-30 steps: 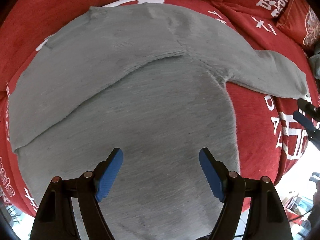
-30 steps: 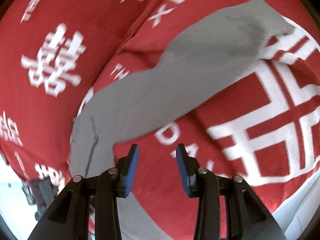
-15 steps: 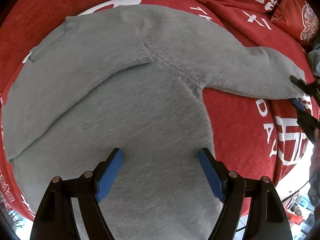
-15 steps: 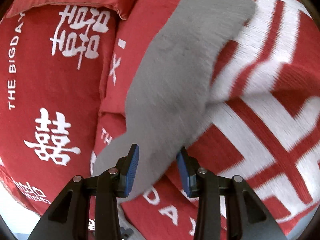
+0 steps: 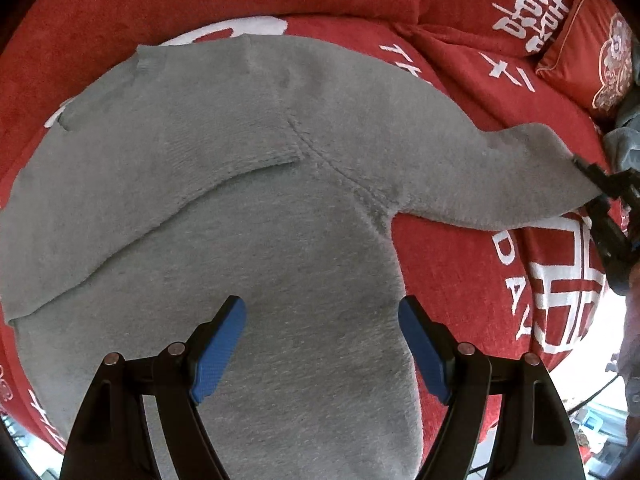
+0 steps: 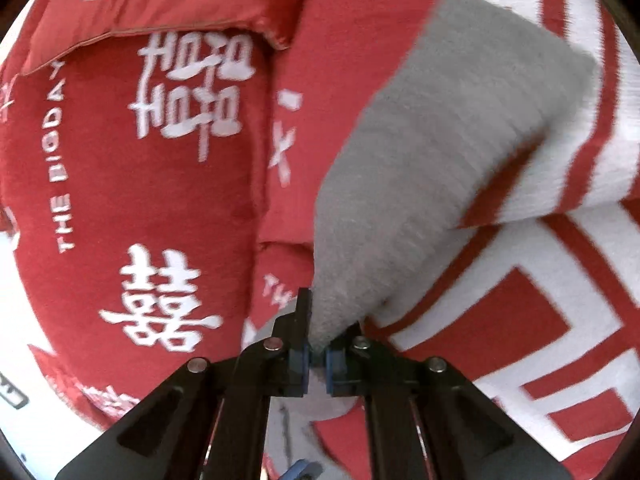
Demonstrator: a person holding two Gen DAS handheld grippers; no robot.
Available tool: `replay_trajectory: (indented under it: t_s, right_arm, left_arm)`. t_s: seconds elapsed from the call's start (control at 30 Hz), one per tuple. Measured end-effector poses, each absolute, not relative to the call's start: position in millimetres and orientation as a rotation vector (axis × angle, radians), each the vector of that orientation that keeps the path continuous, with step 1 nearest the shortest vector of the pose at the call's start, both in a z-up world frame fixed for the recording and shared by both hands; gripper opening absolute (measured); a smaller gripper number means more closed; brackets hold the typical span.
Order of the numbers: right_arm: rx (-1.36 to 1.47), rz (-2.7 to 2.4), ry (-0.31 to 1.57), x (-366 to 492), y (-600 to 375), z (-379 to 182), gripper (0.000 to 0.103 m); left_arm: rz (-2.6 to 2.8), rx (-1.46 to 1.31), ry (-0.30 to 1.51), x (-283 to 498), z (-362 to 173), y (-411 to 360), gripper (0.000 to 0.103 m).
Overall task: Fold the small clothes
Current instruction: 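Grasp the sleeve cuff nearest the right gripper and lift it, then fold the held side and sleeve over the body, then release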
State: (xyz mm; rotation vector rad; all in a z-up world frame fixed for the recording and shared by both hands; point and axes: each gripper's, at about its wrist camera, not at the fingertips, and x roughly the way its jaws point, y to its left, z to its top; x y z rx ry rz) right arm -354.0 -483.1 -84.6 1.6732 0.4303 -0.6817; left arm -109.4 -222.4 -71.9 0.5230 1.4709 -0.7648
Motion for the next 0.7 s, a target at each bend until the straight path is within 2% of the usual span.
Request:
replay_trajectory:
  t_s: [0.17, 0.5, 0.7]
  right_arm:
    - [1.676, -0.554, 0.387, -325, -481, -66, 0.005]
    - [1.406, -0.369, 0.559, -206, -448, -4, 0.005]
    - [1.28, -0.219, 0.651, -112, -396, 7, 0.005]
  left_arm:
    - [-0.75, 0.478, 1.439, -92, -62, -192, 0.079]
    - [-0.672, 0.38, 1.421, -47, -48, -136, 0.079]
    - [-0.579, 0.322, 1.418, -13, -46, -76, 0.079]
